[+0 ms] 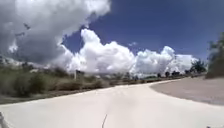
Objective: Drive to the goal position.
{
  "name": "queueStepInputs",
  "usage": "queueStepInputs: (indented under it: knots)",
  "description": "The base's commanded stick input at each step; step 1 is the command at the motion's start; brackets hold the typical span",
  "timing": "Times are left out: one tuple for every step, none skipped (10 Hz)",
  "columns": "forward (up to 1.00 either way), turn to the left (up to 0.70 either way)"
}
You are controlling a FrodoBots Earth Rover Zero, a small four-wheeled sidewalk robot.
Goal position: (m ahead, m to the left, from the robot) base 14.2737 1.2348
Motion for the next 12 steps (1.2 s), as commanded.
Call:
queueStepInputs:
  knots:
    - [0.85, -0.34]
    - [0.85, -0.21]
    - [0.85, 0.00]
    - [0.85, 0.00]
    - [0.85, 0.00]
    - [0.85, 0.00]
    - [0.85, 0.00]
    - [0.85, 0.00]
    - [0.85, 0.00]
    - [0.85, 0.00]
    - [0.85, 0.00]
    - [0.85, 0.00]
